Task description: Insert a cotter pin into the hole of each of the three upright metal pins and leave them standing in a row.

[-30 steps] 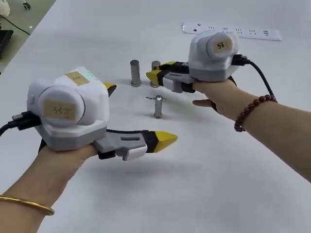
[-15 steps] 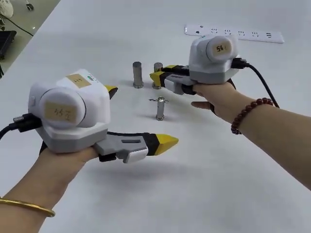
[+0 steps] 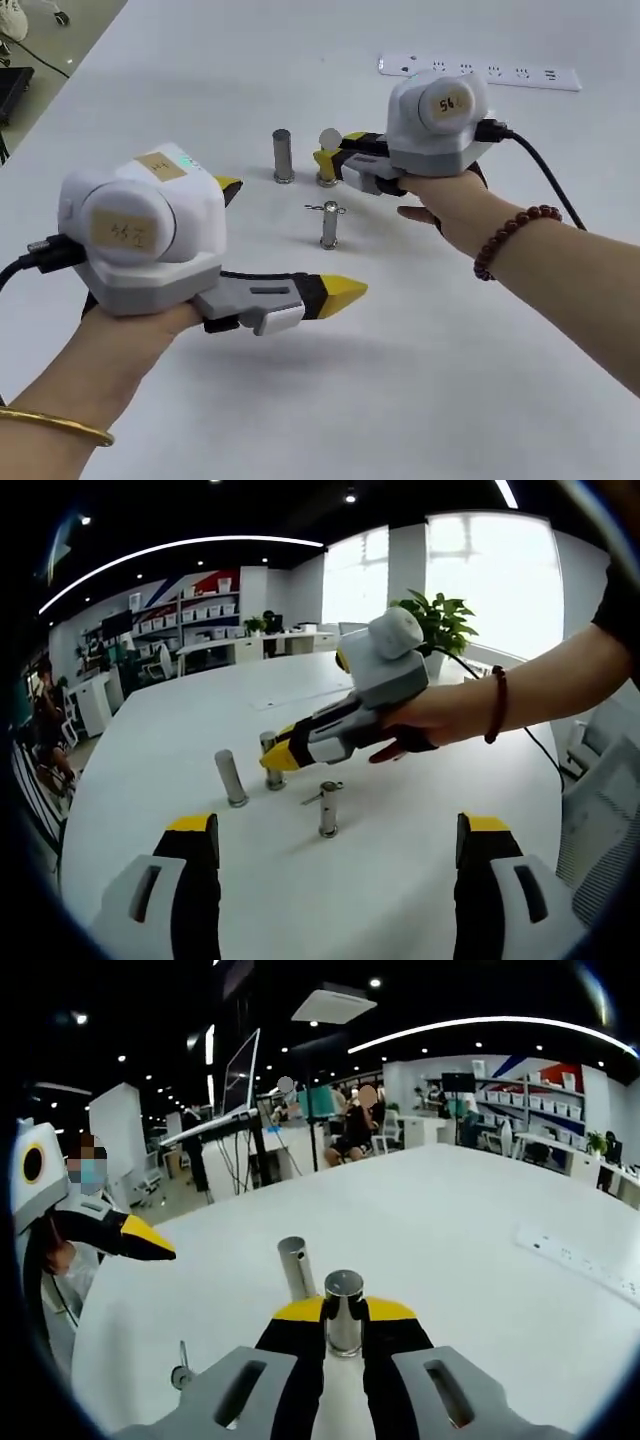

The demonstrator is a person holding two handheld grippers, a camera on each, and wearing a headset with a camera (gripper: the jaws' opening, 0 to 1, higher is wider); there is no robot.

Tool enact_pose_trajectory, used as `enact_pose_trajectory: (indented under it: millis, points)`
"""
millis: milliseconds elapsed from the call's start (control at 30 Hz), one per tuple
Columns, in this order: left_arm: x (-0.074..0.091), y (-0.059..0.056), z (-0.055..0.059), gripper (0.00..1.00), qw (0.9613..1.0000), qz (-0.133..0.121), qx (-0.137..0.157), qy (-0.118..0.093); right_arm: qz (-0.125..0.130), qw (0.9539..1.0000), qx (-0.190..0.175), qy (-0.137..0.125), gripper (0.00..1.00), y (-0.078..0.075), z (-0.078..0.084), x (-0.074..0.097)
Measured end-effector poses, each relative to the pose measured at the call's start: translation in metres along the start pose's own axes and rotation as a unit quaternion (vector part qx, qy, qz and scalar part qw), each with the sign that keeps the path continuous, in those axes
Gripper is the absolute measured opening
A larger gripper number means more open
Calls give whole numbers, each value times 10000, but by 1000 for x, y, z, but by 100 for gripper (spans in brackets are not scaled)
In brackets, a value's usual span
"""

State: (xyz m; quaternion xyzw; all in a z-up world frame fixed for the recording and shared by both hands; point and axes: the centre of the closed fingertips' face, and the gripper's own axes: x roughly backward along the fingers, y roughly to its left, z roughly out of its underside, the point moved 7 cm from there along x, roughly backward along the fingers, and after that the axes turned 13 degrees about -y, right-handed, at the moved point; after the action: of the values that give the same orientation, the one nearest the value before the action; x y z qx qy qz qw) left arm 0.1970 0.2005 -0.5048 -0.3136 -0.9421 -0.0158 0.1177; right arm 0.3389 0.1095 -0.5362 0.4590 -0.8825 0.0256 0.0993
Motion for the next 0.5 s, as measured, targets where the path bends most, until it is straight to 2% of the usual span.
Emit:
enact_pose_trajectory:
  millis: [200,300,500]
  points:
    - [1,0,-1,98,10000,-21,-5,-11,40,9996,291,25,7,-5,-1,8]
    - [2,0,-2,98,10000,-22,10,-19,124,9994,331,46,7,-11,-1,17]
    - [3,-1,-3,97,10000,-11,-1,-8,251,9990,356,81,7,-10,1,40]
